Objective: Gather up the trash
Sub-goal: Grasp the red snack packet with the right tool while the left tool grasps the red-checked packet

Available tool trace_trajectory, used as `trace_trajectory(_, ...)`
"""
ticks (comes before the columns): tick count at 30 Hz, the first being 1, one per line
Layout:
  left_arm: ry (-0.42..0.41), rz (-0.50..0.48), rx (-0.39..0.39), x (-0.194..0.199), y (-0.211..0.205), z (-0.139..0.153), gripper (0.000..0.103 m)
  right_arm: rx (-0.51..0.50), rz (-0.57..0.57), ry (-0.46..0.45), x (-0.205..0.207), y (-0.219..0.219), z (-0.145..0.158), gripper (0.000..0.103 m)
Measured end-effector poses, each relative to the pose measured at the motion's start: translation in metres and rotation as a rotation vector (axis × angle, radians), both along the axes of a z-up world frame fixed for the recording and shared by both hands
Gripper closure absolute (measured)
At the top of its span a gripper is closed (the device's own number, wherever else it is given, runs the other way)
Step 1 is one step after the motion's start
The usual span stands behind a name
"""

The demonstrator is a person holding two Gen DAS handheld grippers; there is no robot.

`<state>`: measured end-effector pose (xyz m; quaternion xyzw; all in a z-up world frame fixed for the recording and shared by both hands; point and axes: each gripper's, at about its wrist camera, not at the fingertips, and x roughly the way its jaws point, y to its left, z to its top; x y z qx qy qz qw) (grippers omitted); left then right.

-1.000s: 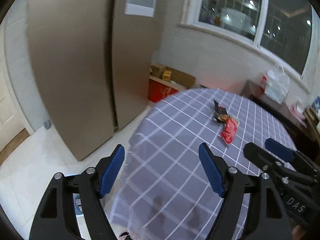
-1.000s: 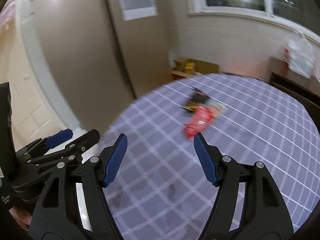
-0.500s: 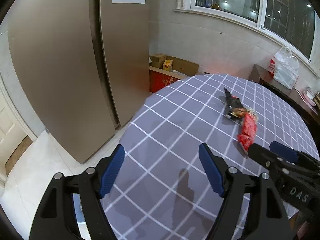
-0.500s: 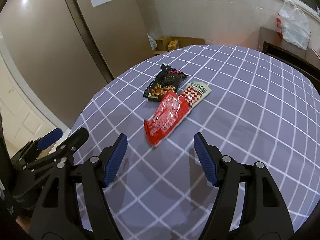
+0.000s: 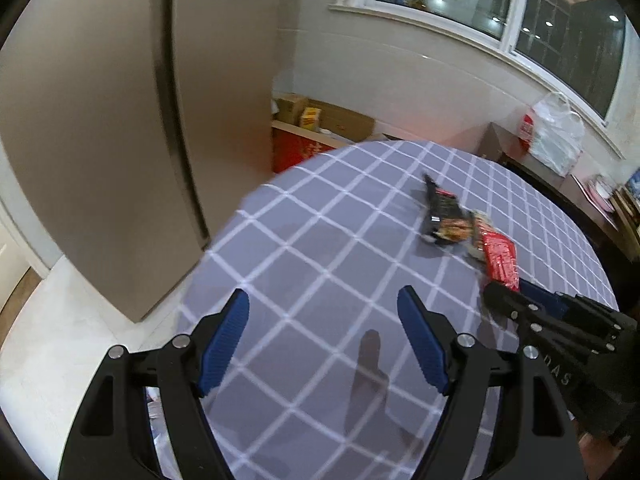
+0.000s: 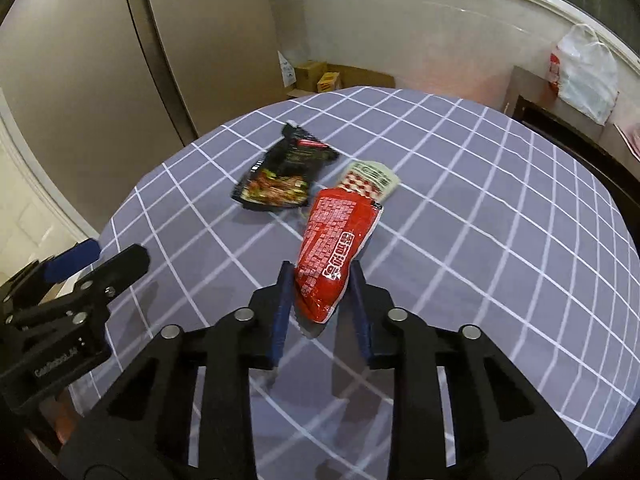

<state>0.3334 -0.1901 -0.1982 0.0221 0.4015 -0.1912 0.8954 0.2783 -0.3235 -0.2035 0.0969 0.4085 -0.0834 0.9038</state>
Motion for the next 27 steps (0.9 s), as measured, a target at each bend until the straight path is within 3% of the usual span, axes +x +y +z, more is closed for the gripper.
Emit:
trace_trajectory(16, -0.041, -0.178, 0.07, -0.018, -0.109, 0.002, 0.028, 0.054, -0.073, -0.064, -0.038, -0.068, 0.008, 0.078)
trace_trajectory(27, -0.038, -0.232, 0.142, 0.0, -0.157, -0.01, 0.028, 0.072, -0.078, -0.052, -0.03, -0.102, 0.003, 0.078)
